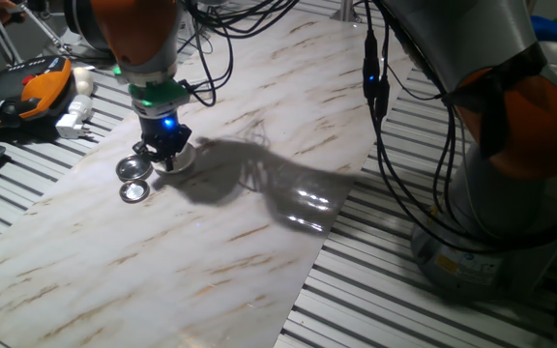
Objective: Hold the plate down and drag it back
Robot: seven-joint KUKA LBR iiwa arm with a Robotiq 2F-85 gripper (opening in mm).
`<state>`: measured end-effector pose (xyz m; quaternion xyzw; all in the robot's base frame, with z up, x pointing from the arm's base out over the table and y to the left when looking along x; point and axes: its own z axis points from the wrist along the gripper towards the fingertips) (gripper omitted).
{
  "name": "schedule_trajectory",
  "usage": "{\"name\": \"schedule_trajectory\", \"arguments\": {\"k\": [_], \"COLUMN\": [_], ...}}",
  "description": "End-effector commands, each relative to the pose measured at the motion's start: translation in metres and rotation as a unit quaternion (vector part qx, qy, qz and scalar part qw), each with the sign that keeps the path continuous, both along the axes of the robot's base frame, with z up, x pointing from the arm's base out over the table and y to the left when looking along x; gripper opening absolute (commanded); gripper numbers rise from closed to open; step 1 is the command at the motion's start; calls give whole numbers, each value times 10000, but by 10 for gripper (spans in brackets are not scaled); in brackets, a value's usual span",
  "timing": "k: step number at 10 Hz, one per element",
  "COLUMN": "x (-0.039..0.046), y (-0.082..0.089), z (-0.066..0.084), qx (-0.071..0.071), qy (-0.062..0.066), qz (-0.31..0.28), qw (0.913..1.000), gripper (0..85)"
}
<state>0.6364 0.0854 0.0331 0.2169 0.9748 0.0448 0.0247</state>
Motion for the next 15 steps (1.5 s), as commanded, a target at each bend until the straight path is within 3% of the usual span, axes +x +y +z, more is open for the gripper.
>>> {"name": "schedule_trajectory", "arguments": {"k": [1, 15], "x": [-14, -182], "y": [26, 371], "z": [0, 35], "qx": [9, 73], "qy": [3, 96], "qz": [-29, -321], "qw": [10000, 9994], "gripper": [0, 0]}}
